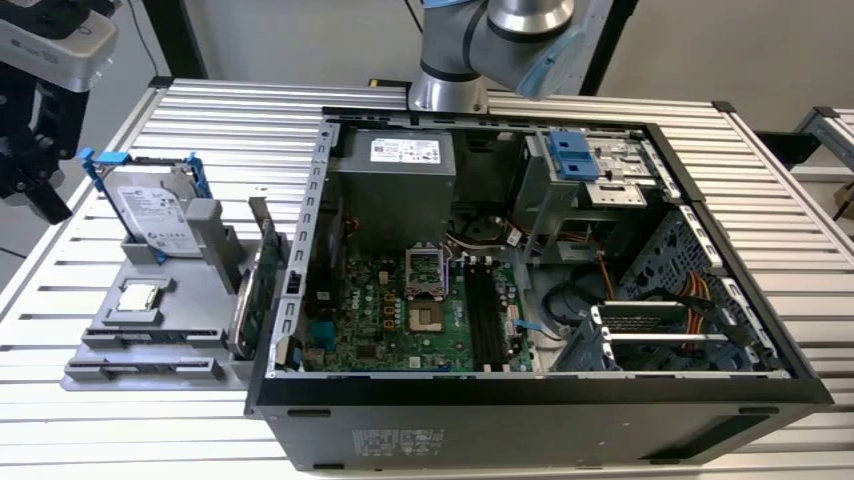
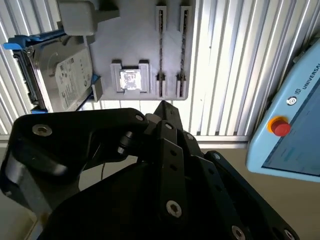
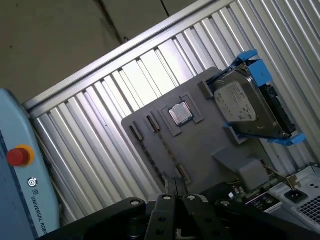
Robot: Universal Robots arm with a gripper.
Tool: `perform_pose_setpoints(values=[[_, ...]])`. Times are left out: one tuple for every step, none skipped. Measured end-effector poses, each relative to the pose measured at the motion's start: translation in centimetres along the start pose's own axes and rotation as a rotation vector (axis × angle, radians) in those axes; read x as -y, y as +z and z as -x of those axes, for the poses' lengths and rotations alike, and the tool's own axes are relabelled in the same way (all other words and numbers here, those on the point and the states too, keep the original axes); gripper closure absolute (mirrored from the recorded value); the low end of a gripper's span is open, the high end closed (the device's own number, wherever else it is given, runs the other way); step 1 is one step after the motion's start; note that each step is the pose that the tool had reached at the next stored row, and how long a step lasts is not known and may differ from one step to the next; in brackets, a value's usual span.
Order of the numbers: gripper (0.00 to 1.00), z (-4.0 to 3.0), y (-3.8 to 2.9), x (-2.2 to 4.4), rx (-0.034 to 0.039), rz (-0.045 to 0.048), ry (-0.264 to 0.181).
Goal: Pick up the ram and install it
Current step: 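Pick up the ram and move it above insertion slot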
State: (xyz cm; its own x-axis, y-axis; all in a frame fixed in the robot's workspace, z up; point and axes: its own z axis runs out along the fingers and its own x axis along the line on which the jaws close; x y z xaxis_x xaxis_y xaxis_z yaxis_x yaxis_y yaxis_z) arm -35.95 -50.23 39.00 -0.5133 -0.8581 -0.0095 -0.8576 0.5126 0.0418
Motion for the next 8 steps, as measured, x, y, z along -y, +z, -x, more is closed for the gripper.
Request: perform_pose_setpoints(values=[[1.00, 0.00, 0.00, 0.00, -0.0004, 0.0001, -0.008], [1.00, 0.00, 0.00, -0.01, -0.0008, 0.0001, -0.016], [1.00, 0.00, 0.00, -0.01, -0.0013, 0.0002, -0.024], [1.00, 0.00, 0.00, -0.01, -0.0017, 0.0002, -0.032], [1.00, -0.01, 0.00, -0.01, -0.0021, 0.0002, -0.040], [1.00, -0.01, 0.00, -0.01, -0.0024, 0.0003, -0.048], [1.00, -0.01, 0.00, -0.02, -0.0029, 0.0003, -0.056], [1.00, -0.01, 0.00, -0.02, -0.0033, 0.0004, -0.065]])
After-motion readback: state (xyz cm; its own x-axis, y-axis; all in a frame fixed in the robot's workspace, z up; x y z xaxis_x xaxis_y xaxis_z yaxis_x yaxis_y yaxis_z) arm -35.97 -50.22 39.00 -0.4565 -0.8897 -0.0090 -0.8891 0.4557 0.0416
